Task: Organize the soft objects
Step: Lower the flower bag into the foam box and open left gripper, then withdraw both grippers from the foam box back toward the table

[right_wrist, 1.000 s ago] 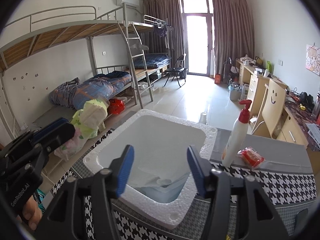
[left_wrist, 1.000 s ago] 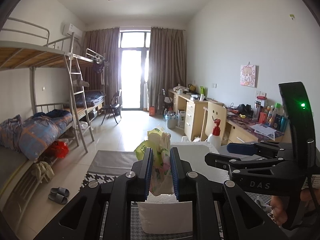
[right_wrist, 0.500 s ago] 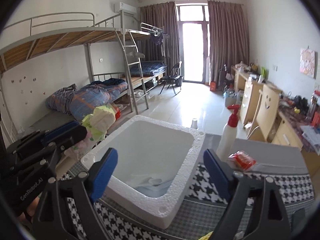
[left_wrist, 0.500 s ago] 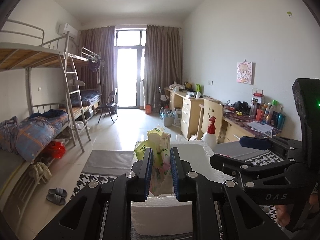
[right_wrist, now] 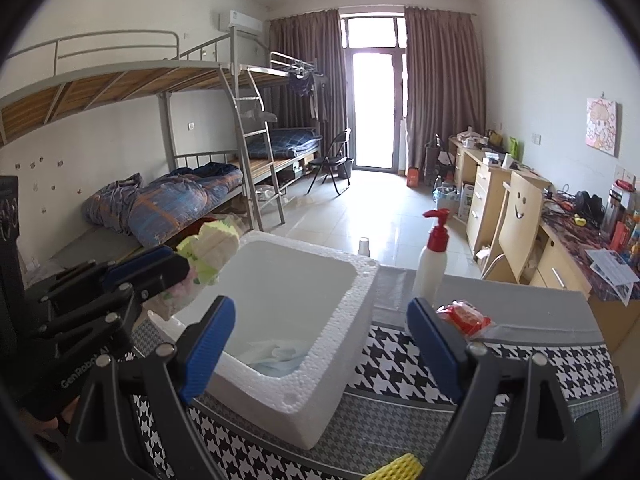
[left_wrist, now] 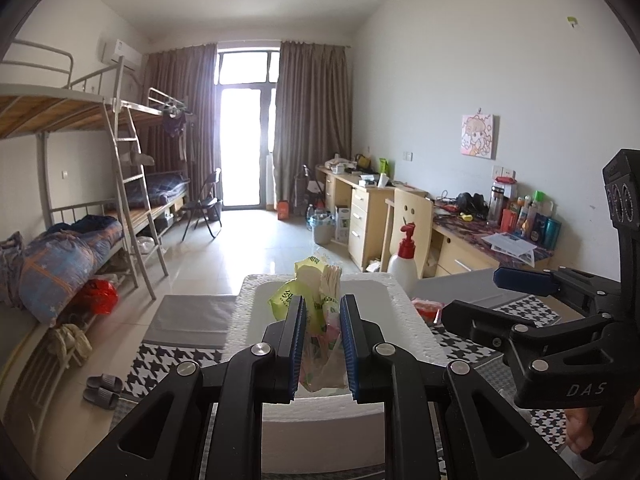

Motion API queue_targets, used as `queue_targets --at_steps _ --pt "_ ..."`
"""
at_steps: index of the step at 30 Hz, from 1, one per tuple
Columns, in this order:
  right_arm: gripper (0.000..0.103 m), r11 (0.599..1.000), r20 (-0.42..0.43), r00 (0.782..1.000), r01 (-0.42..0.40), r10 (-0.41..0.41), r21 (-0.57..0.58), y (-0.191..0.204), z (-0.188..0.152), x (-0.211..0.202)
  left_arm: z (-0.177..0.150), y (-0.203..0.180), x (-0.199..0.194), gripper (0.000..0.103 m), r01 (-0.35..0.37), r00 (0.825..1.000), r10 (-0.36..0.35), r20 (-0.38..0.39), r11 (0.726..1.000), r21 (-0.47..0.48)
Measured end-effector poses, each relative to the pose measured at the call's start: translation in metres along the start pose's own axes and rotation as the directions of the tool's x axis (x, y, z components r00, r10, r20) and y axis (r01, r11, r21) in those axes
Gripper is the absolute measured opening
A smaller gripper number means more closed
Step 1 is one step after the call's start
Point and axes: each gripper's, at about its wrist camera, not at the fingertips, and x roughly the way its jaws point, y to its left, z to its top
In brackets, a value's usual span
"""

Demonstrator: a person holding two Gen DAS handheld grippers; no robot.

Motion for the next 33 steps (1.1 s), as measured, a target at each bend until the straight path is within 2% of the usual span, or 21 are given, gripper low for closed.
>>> queue_targets --at_steps 15,18,20,22,25,27,33 --pt "0.091 0.999 -0.012 0.999 0.033 -0.032 0.029 -0.018 -0.01 -0.004 -0.002 -0.014 0.018 0.019 0.016 0.999 -0.016 -0.051 1.0 0.003" --pt "0.091 0.999 -0.01 0.999 0.033 -0.033 0.033 -0.019 -0.011 -0.006 -0.004 -0.014 0.027 0.029 0.003 0.997 -0.003 -0.08 1.0 -0.001" --pt "0.091 0.999 -0.009 0.999 0.037 -0.037 0.038 -0.021 -0.011 -0.007 -0.005 -0.013 0.03 0.044 -0.005 0.996 0.004 -0.091 1.0 -0.004" --pt "0.091 0.998 -0.008 0.999 0.041 -0.041 0.039 -0.022 -0.012 -0.008 -0.005 -0.013 0.029 0.07 -0.013 0.997 0.012 -0.082 1.0 -0.013" --pt "0.091 0.998 -0.008 0.999 0.044 -0.044 0.044 -0.025 -0.014 -0.01 -0.005 -0.014 0.026 0.089 -0.019 0.997 0.018 -0.07 1.0 -0.02" --pt "0.091 0.998 -0.006 0.999 0.044 -0.044 0.044 -0.025 -0.015 -0.011 -0.005 -0.015 0.025 0.094 -0.038 0.998 0.037 -0.059 0.999 -0.014" --pt "0.091 0.998 0.008 0.998 0.054 -0.054 0.044 -0.026 -0.017 -0.019 -0.003 -0.016 0.019 0.096 -0.045 0.998 0.044 -0.043 0.999 -0.023"
